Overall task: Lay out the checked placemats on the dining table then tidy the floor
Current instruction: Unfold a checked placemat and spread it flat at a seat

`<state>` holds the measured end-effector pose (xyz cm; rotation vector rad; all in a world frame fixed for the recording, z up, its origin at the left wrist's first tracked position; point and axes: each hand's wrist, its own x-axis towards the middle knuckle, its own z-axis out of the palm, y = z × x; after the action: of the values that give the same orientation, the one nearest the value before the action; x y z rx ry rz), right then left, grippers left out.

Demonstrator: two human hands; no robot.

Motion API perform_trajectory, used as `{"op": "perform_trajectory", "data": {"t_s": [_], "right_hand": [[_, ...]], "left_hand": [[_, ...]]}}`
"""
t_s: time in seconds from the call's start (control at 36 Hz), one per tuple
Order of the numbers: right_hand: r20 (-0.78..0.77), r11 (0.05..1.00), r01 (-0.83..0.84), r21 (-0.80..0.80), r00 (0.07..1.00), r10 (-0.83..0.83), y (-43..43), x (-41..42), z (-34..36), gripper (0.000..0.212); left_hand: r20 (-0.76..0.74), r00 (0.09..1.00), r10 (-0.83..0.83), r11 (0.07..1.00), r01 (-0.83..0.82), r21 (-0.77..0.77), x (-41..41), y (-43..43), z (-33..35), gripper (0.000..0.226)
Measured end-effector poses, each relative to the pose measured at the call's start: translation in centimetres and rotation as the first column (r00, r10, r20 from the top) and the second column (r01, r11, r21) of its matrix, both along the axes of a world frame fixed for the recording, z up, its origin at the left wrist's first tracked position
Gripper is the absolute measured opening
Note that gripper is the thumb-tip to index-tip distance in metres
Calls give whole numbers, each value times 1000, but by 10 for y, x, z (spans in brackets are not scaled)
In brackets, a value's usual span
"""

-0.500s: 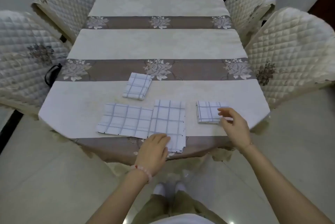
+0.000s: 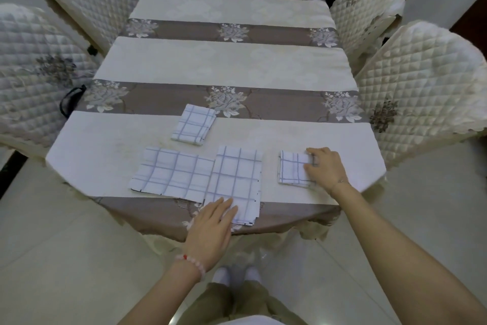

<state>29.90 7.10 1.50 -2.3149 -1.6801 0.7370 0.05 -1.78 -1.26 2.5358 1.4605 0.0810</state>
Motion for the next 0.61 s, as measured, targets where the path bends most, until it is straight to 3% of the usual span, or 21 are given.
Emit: {"op": "perform_trajectory", "data": {"t_s": [0.11,0.25,0.36,0.44,0.53,0.61], "right_hand": [[-11,996,81,-29,997,-81,0,0,3,35],[-278,981,193,-13,942,-189,-11,1,8,15],[-565,945,326,-7,779,-273,-29,-8,28,9],[-715,910,411,-59,619,-326,-43,-20,43,9],[-830,874,466,-136,429,-357,-54,-36,54,18],[-881,871,456,-180,320,-349,-65,-58,58,17]], "left_hand": [[-21,1000,12,1000,-12,-28,1,-1,1,44],[35,999,6,999,-5,-32,-1,4,7,37],[140,988,66,995,-55,-82,0,8,13,38],[253,948,192,969,-142,-202,7,8,28,47],[439,819,370,909,-221,-353,18,9,48,39],[534,542,649,703,-159,-693,30,12,73,40]]}}
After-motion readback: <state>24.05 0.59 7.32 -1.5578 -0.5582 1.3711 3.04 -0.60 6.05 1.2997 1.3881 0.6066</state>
